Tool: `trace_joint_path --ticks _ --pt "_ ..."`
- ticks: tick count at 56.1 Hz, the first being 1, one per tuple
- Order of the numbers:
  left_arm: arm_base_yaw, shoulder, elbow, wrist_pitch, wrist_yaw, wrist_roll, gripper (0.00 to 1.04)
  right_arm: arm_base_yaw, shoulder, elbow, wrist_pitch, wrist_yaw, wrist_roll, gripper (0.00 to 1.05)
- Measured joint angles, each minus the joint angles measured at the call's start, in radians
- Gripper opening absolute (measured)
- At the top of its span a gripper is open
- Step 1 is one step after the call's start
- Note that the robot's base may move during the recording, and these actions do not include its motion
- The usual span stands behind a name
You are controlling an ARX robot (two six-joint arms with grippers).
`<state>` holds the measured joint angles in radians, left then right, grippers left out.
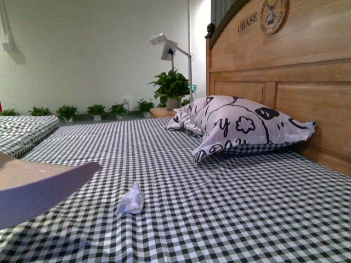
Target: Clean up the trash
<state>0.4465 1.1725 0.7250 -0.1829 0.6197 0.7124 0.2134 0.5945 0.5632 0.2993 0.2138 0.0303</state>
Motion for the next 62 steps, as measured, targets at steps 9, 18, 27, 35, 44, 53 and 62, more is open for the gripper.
trace_joint_path --ticks 9,18,27,35,44,53,62 --pt "-0.058 0.142 0.056 -0.055 -0.003 0.167 0.29 0.000 0.000 0.000 0.000 0.000 0.000 0.21" --pt "-0.072 0.232 0.091 -0.087 -0.022 0.259 0.29 0.000 0.000 0.000 0.000 0.000 0.000 0.21" --pt "-0.076 0.285 0.121 -0.138 -0.033 0.340 0.29 0.000 0.000 0.000 0.000 0.000 0.000 0.21" --pt "-0.076 0.301 0.128 -0.188 -0.038 0.388 0.29 0.000 0.000 0.000 0.000 0.000 0.000 0.21" --pt "-0.076 0.307 0.137 -0.231 -0.041 0.423 0.29 0.000 0.000 0.000 0.000 0.000 0.000 0.21" --pt "-0.076 0.307 0.144 -0.254 -0.051 0.447 0.29 0.000 0.000 0.000 0.000 0.000 0.000 0.21" --pt "-0.076 0.307 0.145 -0.256 -0.051 0.454 0.29 0.000 0.005 0.008 -0.028 -0.013 0.010 0.21"
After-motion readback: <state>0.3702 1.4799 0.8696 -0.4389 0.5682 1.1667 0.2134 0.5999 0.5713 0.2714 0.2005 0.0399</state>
